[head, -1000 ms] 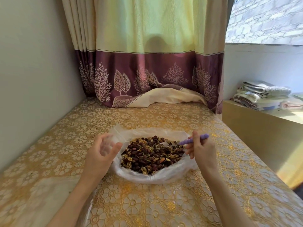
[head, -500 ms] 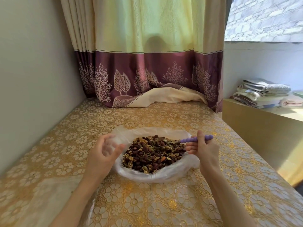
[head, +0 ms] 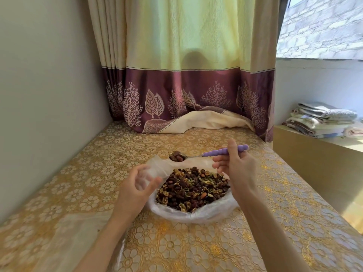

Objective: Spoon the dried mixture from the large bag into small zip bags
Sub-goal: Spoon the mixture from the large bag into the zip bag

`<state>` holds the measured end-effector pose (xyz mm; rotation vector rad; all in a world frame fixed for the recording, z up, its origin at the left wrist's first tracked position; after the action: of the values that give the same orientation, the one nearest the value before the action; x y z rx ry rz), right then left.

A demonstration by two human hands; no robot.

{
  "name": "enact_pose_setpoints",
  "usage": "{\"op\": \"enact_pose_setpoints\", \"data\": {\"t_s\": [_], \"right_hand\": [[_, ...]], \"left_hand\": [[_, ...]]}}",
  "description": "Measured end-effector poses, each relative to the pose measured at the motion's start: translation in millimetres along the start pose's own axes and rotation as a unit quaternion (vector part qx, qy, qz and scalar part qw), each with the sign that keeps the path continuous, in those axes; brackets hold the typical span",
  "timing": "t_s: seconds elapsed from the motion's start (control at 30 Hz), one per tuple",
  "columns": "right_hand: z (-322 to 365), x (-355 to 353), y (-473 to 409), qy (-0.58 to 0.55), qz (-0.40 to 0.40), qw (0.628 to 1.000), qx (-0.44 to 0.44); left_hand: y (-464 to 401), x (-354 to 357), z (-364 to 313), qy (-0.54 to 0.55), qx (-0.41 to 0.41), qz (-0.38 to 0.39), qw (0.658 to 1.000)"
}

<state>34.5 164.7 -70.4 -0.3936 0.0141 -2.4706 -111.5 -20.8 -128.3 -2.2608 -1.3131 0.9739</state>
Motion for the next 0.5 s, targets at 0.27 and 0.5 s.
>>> {"op": "enact_pose_setpoints", "data": {"t_s": [0.27,0.5], "right_hand": [[2.9,54.5,18.8,0.108,0.107,0.985,-0.082],[7.9,60.2,27.0,0.11,0.174,0.971,-0.123]], "left_hand": [[-0.4,-2.0,-1.2,0.054,-0.006,-0.031,0.998],[-2.6,-8.1,-2.1,0.107,-0.003,-0.067,0.992]]}}
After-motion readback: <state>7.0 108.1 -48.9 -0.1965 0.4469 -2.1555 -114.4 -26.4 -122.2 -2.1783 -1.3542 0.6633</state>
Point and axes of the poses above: each hand's wrist, its own y-axis away from the middle knuckle, its own x-axis out of the palm, z = x × y, the point moved 3 cm from there along -y, towards the middle knuckle, and after that the axes turned 14 degrees about x, right-handed, at the moved point
